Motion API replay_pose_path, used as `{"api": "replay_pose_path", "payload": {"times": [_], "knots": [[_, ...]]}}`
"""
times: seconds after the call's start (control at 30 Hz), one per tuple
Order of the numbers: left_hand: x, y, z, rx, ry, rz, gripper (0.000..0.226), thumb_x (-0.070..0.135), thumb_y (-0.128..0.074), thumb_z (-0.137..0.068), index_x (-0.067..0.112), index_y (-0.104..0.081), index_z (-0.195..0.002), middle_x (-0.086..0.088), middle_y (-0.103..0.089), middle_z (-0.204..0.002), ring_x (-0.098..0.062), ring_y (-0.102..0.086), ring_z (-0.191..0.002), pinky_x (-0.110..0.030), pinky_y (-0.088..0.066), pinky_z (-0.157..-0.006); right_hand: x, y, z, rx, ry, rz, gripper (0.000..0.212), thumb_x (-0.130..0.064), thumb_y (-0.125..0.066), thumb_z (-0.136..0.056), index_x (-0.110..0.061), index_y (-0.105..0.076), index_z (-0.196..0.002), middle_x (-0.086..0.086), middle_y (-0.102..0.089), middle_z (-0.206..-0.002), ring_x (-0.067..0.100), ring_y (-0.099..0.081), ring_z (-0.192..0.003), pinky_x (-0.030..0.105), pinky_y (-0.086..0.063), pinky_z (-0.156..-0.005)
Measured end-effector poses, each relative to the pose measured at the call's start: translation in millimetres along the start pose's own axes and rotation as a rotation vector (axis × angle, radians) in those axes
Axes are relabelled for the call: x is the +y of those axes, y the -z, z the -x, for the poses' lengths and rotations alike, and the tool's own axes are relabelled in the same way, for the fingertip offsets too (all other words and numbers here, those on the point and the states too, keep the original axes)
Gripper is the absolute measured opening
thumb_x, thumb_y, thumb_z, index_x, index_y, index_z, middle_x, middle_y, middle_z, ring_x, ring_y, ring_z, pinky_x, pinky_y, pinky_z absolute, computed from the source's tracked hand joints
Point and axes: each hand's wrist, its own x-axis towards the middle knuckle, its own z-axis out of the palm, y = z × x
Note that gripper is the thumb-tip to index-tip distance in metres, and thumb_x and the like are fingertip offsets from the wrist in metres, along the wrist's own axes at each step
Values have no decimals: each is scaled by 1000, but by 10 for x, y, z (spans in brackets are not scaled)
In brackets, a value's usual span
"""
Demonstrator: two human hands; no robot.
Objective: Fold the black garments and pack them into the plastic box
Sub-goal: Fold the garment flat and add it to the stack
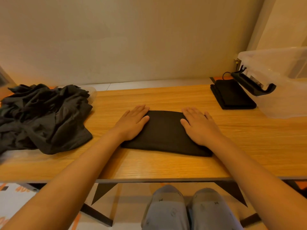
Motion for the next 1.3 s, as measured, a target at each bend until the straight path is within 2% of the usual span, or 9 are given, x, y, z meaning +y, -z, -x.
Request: {"api": "replay_pose_path", "payload": {"times": [0.17, 0.33, 0.5, 0.67, 0.8, 0.93, 1.0, 1.13, 1.3], "knots": [[15, 235, 225, 157, 79, 68, 55, 41, -17, -104, 24, -2, -154, 7, 4, -161, -5, 4, -146, -30, 5, -118, -70, 88, 84, 97, -25, 52, 57, -43, -12, -103, -20, -3, -154, -2, 3, -161, 14, 11, -147, 44, 10, -118], [867, -55, 763, 220, 175, -85, 61, 46, -16, -102, 17, 0, -154, 1, 5, -161, -11, 10, -147, -36, 6, -120, -207, 136, 117, 109, 271, 48, 53, -39, -19, -104, -26, -3, -153, -6, 6, -161, 9, 13, -146, 39, 10, -117], [1081, -430, 1027, 147, 90, -81, 89, 60, 19, -72, 26, 1, -153, 6, 8, -161, -8, 15, -145, -35, 13, -116, -88, 88, 194, -13, 219, 35, 51, -41, -19, -104, -34, -7, -152, -10, -2, -161, 8, 1, -147, 41, 5, -118], [705, -290, 907, 208, -65, 39, 53, 49, -14, -99, 33, -35, -145, 17, -21, -156, 1, -3, -145, -31, 13, -117, -182, 73, 561, 19, 36, 85, 56, -47, -18, -102, -29, -7, -153, -2, -9, -161, 18, -9, -147, 40, -4, -119], [401, -118, 726, 215, -194, 252, 33, 18, -41, -101, 33, -52, -128, 22, -37, -145, 6, -15, -140, -37, -8, -121, -448, 87, 955, 29, -31, 131, 66, -54, -20, -100, -17, -10, -153, 10, -16, -157, 28, -10, -145, 40, -8, -118], [527, -49, 803, 278, -242, 390, 43, 12, -41, -101, 35, -45, -136, 25, -31, -146, 11, -19, -138, -22, -15, -116, -464, 202, 921, 125, 19, 30, 65, -55, -24, -99, -18, -16, -152, 8, -13, -159, 25, 0, -147, 39, -2, -118], [600, -87, 862, 245, -270, 328, 43, 19, -41, -102, 32, -38, -143, 22, -25, -150, 9, -15, -140, -17, -9, -115, -419, 233, 797, 157, 159, -34, 62, -49, -27, -100, -21, -11, -153, 2, -4, -161, 18, 8, -147, 36, 2, -118], [572, -257, 915, 89, -261, 71, 59, 46, -26, -99, 28, -10, -153, 13, -3, -159, 3, 5, -144, -24, 3, -119, -352, 82, 662, 39, 395, 7, 59, -45, -27, -102, -25, -4, -153, -6, 3, -161, 8, 10, -146, 29, 7, -116], [525, -315, 973, 70, -283, -51, 56, 44, -24, -103, 30, 0, -152, 17, 7, -157, 5, 14, -141, -14, 17, -110, -280, -67, 739, 25, 347, 9, 59, -47, -22, -102, -27, -1, -153, -9, 2, -161, 6, 8, -146, 29, 8, -116]]}}
